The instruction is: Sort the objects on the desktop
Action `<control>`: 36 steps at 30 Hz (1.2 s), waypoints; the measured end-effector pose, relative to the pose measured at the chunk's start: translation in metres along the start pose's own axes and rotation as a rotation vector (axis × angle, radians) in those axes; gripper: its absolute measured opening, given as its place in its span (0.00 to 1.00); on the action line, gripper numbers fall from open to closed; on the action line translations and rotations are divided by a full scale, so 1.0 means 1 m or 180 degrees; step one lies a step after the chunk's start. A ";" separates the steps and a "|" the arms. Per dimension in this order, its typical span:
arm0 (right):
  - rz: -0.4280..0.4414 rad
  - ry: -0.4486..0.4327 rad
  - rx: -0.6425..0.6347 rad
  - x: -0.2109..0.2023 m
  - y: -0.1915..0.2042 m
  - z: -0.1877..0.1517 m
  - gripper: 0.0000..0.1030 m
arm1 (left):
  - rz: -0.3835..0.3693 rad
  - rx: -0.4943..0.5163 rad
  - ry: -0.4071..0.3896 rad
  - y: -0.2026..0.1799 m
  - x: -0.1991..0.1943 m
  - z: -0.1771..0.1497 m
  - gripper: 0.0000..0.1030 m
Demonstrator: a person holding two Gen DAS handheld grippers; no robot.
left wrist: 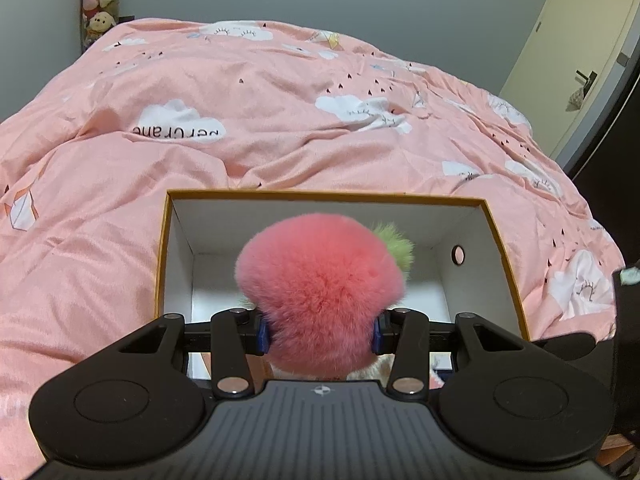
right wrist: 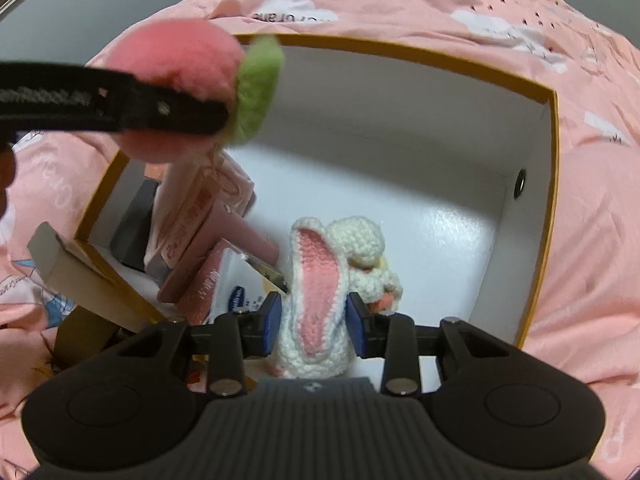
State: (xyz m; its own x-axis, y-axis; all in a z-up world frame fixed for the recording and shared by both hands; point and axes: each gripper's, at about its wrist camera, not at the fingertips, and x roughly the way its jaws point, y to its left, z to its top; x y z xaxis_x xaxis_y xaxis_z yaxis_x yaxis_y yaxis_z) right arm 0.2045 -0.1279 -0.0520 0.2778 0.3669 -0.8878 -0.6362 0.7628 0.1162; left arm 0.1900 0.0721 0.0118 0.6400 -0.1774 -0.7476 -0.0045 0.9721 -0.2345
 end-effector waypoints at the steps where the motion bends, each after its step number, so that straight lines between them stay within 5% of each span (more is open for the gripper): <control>1: 0.0008 -0.0011 0.0025 0.001 -0.002 -0.002 0.38 | 0.0003 -0.0010 -0.0030 0.001 -0.001 0.002 0.48; 6: 0.0034 -0.0033 0.0136 0.000 -0.011 -0.010 0.42 | 0.0053 0.0056 -0.0238 -0.003 -0.007 0.015 0.48; 11: -0.0017 -0.0083 0.0026 -0.007 -0.008 -0.011 0.47 | 0.0039 0.0154 -0.0118 -0.006 0.009 0.010 0.48; 14: -0.0009 -0.0153 0.0035 -0.017 -0.010 -0.012 0.47 | 0.0224 0.0223 -0.0133 -0.004 0.018 0.001 0.48; 20: -0.0045 -0.0160 0.0027 -0.029 -0.014 -0.013 0.38 | 0.0382 0.0240 -0.0224 0.006 0.015 0.011 0.48; 28: 0.0072 -0.0033 0.0081 -0.006 -0.013 -0.005 0.30 | 0.0287 0.0273 0.0216 0.007 0.039 -0.006 0.48; 36: 0.0035 0.0209 0.0257 0.019 -0.014 -0.008 0.29 | 0.0214 0.0463 0.0241 0.000 0.038 -0.010 0.48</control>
State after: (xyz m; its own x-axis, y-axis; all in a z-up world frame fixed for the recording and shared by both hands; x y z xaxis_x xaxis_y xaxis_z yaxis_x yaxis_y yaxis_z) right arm 0.2125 -0.1359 -0.0739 0.2217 0.3417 -0.9133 -0.5781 0.8003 0.1591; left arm 0.2065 0.0637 -0.0231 0.5823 -0.1170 -0.8045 0.0694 0.9931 -0.0942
